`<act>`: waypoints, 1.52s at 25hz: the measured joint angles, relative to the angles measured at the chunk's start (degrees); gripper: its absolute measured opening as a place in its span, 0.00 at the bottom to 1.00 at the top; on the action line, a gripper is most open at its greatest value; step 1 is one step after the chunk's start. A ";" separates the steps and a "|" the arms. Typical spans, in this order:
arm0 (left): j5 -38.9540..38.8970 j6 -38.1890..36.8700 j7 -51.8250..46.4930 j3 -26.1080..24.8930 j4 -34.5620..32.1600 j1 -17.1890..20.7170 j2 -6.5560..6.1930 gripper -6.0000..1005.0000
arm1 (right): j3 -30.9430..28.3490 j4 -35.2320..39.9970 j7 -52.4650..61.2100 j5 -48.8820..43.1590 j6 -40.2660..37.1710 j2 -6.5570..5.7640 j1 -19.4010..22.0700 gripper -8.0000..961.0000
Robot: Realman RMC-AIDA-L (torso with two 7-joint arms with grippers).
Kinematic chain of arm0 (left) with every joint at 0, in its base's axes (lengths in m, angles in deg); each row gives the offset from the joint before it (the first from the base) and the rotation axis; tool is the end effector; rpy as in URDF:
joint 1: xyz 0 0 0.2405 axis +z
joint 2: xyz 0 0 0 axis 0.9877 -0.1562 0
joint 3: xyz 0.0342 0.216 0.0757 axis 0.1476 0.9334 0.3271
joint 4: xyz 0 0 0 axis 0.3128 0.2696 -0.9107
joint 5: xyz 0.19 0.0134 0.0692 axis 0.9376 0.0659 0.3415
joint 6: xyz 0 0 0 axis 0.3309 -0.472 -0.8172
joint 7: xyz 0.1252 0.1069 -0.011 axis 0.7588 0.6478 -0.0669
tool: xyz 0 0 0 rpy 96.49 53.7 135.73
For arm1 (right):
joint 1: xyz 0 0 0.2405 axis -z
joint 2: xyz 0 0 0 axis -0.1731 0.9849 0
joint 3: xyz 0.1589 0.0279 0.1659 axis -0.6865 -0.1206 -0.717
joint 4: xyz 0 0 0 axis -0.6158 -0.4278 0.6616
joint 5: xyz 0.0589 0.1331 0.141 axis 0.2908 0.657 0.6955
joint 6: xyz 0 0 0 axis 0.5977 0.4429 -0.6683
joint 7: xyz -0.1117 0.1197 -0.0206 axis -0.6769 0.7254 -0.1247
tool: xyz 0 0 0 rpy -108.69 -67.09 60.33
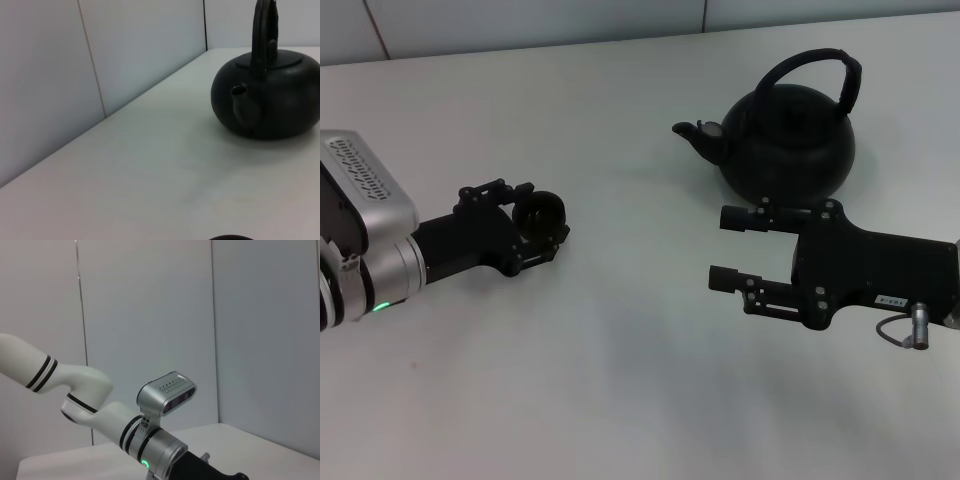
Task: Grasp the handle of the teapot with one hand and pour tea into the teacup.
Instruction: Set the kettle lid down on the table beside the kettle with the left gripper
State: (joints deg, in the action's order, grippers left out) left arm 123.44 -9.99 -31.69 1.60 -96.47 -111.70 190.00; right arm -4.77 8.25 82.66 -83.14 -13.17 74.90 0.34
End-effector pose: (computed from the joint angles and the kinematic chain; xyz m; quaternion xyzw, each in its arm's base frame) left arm -0.2460 0.3487 -0.0796 -0.9495 -0.0989 -0.1332 0.2663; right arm 0.2224 0.2523 -0.0046 -0.9197 0.0879 0.3471 0.1609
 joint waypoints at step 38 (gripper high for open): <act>-0.07 2.59 0.02 1.89 1.41 -0.91 -0.02 0.69 | 0.00 -0.01 0.00 0.18 0.29 0.01 -0.30 0.64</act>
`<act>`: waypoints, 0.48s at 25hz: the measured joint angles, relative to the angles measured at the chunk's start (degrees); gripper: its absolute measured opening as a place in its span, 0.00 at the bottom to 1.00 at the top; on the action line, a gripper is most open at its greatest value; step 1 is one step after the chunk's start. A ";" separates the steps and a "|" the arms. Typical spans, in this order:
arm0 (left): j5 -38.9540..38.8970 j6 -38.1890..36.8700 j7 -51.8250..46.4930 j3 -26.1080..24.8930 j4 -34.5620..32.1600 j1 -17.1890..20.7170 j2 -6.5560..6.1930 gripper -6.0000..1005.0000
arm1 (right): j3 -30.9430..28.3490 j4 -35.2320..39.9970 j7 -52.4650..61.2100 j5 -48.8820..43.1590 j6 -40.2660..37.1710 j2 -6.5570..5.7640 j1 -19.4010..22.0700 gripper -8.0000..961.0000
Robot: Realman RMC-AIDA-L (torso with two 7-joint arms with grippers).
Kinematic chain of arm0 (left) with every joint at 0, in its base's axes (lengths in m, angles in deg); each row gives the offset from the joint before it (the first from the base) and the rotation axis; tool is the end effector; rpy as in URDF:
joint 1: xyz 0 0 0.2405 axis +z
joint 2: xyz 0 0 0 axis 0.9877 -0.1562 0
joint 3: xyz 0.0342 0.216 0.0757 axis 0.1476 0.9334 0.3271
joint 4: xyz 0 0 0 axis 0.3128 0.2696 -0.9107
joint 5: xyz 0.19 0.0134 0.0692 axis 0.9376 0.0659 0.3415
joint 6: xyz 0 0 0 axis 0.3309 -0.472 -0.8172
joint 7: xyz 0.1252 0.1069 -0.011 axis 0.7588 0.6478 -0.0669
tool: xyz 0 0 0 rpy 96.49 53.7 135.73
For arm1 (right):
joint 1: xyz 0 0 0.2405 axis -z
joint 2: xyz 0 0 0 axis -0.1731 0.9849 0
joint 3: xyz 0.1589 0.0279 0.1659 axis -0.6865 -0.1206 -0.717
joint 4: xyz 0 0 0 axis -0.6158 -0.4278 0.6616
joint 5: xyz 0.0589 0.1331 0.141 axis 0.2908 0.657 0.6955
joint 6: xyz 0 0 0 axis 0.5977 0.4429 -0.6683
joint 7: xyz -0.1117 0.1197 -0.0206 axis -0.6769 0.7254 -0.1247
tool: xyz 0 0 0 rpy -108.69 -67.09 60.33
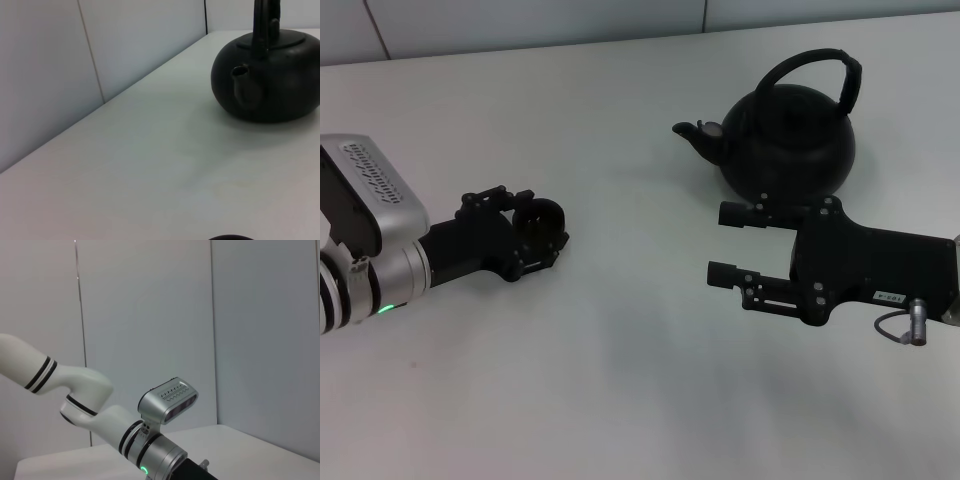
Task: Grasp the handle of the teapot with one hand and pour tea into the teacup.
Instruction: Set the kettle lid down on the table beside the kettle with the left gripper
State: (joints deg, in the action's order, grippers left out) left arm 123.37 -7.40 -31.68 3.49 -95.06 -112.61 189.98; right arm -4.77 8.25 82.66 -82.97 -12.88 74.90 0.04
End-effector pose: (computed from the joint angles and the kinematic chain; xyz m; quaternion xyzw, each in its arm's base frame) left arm -0.2510 0.3487 -0.0859 -0.9530 -0.1000 -0.1100 0.2642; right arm 0.2213 0.2544 -0.0044 -0.9195 0.0864 0.3473 0.1627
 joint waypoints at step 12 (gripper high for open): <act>-0.04 0.25 -2.17 0.89 0.02 -0.19 -0.01 0.69 | -0.30 0.09 -0.64 -0.20 -0.01 -0.01 0.00 0.64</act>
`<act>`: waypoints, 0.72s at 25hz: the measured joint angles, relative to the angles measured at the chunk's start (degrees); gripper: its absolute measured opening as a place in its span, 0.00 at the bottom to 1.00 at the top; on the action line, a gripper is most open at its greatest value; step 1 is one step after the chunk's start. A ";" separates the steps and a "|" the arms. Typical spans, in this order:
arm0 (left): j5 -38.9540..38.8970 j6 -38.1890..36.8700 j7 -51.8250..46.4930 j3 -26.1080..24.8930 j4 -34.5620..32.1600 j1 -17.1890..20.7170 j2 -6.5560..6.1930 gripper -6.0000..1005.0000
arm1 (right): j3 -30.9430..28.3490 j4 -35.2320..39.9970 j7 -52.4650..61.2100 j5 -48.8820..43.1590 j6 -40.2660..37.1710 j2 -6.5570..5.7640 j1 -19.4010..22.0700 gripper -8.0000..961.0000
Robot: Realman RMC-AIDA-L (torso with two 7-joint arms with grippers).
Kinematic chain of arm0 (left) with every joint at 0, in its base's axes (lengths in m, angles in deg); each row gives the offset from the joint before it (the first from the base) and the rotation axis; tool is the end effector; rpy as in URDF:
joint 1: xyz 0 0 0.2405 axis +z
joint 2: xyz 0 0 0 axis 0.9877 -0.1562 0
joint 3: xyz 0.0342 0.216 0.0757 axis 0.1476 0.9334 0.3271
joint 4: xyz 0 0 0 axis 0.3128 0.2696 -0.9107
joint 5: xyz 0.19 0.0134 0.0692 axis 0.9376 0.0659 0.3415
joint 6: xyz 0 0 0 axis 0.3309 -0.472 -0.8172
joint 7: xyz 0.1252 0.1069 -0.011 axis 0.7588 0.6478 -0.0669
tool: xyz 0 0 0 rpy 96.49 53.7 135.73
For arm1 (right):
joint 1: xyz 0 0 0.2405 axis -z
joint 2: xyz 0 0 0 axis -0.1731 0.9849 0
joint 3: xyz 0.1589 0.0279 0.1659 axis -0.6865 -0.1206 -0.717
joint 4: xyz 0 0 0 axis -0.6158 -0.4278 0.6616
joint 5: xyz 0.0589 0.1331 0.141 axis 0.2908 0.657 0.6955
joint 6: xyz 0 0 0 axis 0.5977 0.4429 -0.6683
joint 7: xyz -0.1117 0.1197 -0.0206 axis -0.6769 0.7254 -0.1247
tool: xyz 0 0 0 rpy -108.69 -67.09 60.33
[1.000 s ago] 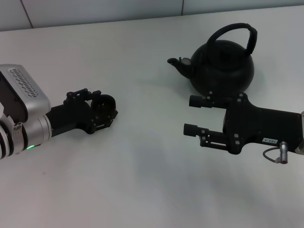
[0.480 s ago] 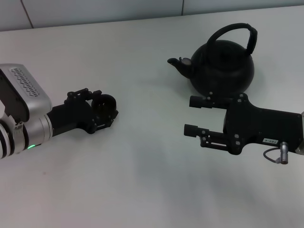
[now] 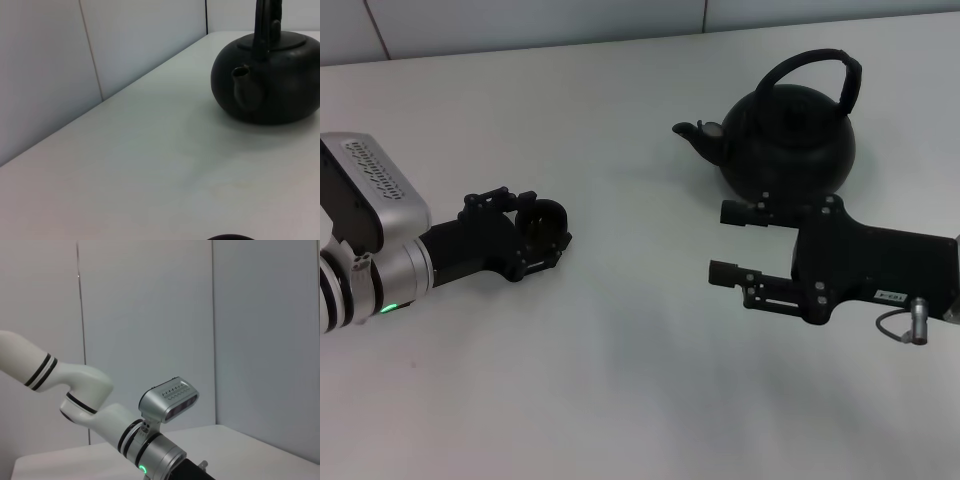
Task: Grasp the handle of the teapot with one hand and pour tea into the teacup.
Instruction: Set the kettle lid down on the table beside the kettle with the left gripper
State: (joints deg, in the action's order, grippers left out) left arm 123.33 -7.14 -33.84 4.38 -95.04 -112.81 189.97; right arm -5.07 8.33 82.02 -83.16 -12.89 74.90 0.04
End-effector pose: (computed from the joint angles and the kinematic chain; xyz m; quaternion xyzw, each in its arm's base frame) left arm -0.2502 0.3482 -0.0879 -0.9530 -0.1132 -0.1109 0.2581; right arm 0.2219 0.2548 -0.0036 -0.9200 0.0810 0.3455 0.1664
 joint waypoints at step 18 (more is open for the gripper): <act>0.53 0.21 -1.53 -0.04 0.28 -0.16 0.10 0.77 | -0.33 -0.36 -0.76 -0.16 0.02 -0.08 0.00 0.64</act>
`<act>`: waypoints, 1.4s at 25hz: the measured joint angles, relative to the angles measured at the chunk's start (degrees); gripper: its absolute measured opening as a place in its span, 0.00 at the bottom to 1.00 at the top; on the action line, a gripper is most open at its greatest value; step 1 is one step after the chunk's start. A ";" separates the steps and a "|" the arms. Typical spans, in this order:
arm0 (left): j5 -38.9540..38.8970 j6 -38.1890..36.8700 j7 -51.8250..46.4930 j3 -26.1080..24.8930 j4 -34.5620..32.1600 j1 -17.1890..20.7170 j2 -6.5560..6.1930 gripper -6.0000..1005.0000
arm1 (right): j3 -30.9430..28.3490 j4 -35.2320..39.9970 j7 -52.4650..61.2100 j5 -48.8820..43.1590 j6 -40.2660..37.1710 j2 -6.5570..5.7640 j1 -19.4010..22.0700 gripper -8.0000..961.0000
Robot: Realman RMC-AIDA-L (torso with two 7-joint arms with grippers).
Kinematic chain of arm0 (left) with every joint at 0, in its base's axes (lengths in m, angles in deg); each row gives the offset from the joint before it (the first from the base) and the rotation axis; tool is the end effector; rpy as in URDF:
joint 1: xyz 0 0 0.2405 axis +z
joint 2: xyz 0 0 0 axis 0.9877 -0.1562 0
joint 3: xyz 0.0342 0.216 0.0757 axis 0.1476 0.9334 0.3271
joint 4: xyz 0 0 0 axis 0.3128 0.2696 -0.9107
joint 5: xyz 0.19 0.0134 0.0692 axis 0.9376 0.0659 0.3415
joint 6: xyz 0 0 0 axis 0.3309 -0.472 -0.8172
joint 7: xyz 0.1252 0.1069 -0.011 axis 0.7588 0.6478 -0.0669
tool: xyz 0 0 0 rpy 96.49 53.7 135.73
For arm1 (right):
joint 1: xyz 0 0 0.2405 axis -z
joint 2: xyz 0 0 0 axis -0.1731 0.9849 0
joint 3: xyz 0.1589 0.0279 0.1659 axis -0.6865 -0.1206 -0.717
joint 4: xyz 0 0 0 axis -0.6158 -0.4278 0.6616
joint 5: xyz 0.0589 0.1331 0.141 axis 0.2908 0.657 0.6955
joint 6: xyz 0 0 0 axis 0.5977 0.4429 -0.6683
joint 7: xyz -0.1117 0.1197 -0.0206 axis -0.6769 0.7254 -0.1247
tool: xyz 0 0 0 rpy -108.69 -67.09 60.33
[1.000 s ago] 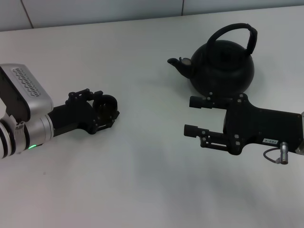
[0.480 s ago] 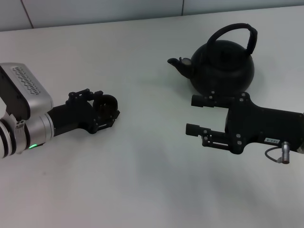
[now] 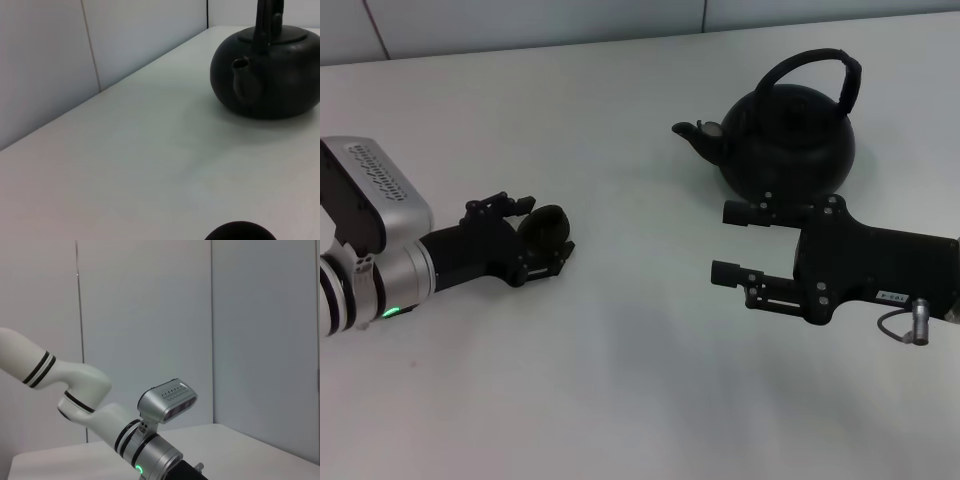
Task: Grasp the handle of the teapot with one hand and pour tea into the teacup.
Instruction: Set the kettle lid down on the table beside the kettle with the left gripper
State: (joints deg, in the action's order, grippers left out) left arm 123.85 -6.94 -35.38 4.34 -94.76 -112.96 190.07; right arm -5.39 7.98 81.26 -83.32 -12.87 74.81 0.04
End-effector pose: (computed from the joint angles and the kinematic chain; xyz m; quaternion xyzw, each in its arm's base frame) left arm -0.2511 0.3473 -0.0895 -0.9526 -0.1254 -0.1103 0.2545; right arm 0.2239 0.2547 -0.0032 -0.9204 0.0783 0.3432 0.1702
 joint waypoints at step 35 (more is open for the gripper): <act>-4.21 -5.54 -0.01 -0.50 -6.53 2.99 -0.42 0.81 | -1.60 -0.26 -0.01 -0.09 0.35 -0.03 -0.53 0.64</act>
State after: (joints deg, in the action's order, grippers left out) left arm 119.64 -12.47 -35.38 3.84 -101.29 -109.98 189.65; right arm -6.99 7.72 81.25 -83.41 -12.52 74.78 -0.49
